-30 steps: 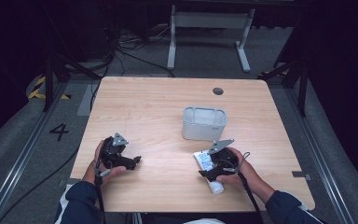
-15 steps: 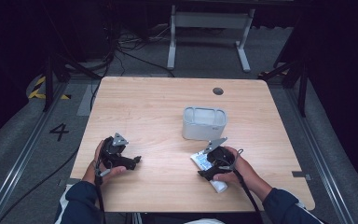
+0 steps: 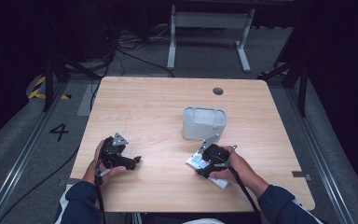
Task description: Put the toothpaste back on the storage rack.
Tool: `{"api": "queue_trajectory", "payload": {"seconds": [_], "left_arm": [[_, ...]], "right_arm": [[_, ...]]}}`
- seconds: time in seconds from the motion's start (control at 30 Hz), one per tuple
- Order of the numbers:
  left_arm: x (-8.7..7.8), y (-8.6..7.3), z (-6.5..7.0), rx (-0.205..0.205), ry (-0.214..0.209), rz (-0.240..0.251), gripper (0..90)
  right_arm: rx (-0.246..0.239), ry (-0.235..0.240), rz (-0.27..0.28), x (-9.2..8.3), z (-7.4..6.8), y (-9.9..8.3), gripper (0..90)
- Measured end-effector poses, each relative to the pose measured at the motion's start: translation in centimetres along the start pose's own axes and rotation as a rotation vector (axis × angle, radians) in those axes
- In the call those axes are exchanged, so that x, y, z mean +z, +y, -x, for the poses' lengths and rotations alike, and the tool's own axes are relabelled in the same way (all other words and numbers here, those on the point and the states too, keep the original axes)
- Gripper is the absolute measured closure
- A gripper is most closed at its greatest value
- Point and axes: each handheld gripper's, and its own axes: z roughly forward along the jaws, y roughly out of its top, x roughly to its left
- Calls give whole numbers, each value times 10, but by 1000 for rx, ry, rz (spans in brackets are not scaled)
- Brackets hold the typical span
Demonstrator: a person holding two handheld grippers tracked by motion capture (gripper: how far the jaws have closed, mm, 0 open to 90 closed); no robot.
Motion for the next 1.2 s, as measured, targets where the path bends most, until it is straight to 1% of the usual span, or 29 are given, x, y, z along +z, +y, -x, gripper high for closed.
{"api": "queue_trajectory", "payload": {"seconds": [0.1, 0.17, 0.23, 0.27, 0.33, 0.43, 0.47, 0.5, 0.57, 0.6, 0.63, 0.7, 0.77, 0.9, 1.0, 1.07, 1.1, 1.17, 1.2], "left_arm": [[0, 0, 0, 0, 0, 0, 5], [0, 0, 0, 0, 0, 0, 6], [0, 0, 0, 0, 0, 0, 5], [0, 0, 0, 0, 0, 0, 5], [0, 0, 0, 0, 0, 0, 5], [0, 0, 0, 0, 0, 0, 5], [0, 0, 0, 0, 0, 0, 6], [0, 0, 0, 0, 0, 0, 5], [0, 0, 0, 0, 0, 0, 5], [0, 0, 0, 0, 0, 0, 5], [0, 0, 0, 0, 0, 0, 6], [0, 0, 0, 0, 0, 0, 6], [0, 0, 0, 5, 1, 1, 5], [0, 0, 0, 3, -3, 0, 5], [0, 0, 0, 6, -2, 2, 6], [0, 0, 0, 6, -2, 1, 5], [0, -1, 0, 1, 0, 2, 5], [-1, -1, 0, 1, 0, 2, 5], [-1, -1, 0, 1, 0, 2, 5]], "right_arm": [[-13, 6, -11, 0, -1, 3, 407], [-25, 5, -22, 0, -2, 4, 422], [-26, 7, -26, 0, -2, 5, 443], [-39, 13, -30, -1, -2, 6, 464], [-48, 15, -35, -1, -2, 6, 488], [-45, 32, -27, -2, 1, 5, 532], [-45, 32, -27, -2, 1, 5, 532], [-46, 48, -18, -3, 3, 5, 560], [-49, 48, -18, -4, 3, 5, 571], [-60, 49, -18, -6, 2, 4, 603], [-67, 51, -16, -7, 3, 4, 611], [-69, 58, -9, -8, 2, 4, 623], [-83, 56, -5, -9, 2, 3, 633], [-79, 63, 5, -12, 2, 1, 643], [-68, 56, 22, -15, 2, 0, 647], [-69, 52, 25, -16, 1, -1, 648], [-74, 50, 40, -19, 1, -2, 649], [-68, 52, 62, -23, 1, -2, 650], [-68, 52, 62, -23, 1, -2, 650]]}}
